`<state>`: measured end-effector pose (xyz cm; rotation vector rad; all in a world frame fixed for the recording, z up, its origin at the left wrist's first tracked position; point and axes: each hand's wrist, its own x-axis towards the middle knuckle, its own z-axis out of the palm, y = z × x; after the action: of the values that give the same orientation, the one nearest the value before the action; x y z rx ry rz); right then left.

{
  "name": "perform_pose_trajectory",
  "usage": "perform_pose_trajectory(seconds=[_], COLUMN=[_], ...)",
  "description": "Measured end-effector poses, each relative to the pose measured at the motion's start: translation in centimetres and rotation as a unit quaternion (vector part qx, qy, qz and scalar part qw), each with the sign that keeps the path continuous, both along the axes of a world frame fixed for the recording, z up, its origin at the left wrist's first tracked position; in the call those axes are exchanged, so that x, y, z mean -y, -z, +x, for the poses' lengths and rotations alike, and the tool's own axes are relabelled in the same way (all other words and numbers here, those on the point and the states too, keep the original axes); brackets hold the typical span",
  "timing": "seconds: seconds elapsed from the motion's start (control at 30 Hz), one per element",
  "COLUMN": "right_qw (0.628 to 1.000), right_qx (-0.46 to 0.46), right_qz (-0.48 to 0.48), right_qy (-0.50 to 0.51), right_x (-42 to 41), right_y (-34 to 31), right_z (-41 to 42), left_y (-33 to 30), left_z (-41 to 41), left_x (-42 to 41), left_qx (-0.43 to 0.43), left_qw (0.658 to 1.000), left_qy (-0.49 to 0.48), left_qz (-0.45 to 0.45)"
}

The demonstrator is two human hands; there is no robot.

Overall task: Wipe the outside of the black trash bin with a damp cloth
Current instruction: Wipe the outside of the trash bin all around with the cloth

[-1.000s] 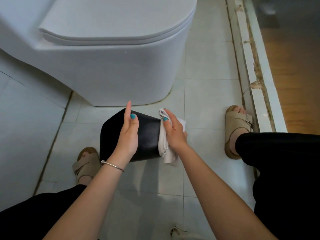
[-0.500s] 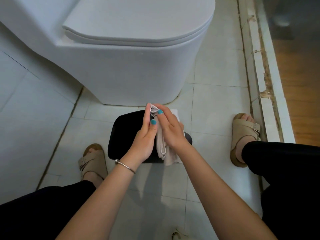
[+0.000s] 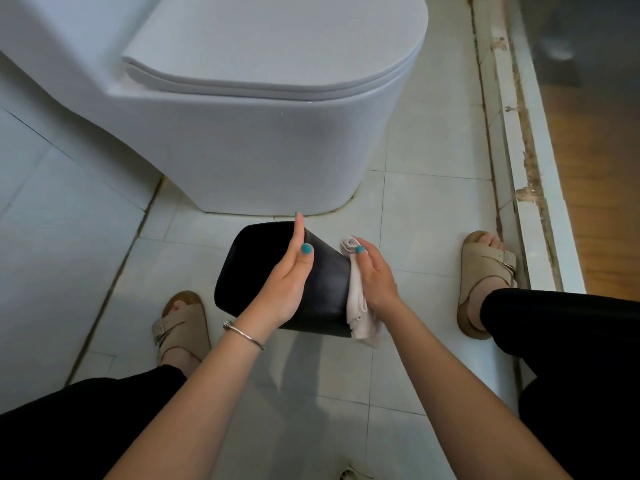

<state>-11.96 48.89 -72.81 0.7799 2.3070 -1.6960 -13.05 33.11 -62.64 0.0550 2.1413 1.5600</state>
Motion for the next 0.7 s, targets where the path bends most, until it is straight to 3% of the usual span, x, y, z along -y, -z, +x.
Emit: perform_pose_trajectory(seconds=[0.23, 0.47, 0.7], right_qw=[0.997, 0.986, 0.982], right_qx=[0.041, -0.159, -0.175], right_qz=[-0.003, 0.025, 0.012], right_qy=[0.068, -0.035, -0.064], right_x=[0.3, 6.5, 7.3], right_y=[-1.4, -7.9, -8.7], right_z=[1.0, -0.6, 0.2], left_y=[0.2, 0.2, 0.3], left_z=[0.3, 1.0, 0.7], left_x=[0.2, 0.9, 1.0], left_qx=[-0.004, -0.013, -0.007], left_qw=[1.000, 0.999, 1.000], left_qy=[0.007, -0.033, -0.024], left_qz=[-0.015, 0.001, -0.008])
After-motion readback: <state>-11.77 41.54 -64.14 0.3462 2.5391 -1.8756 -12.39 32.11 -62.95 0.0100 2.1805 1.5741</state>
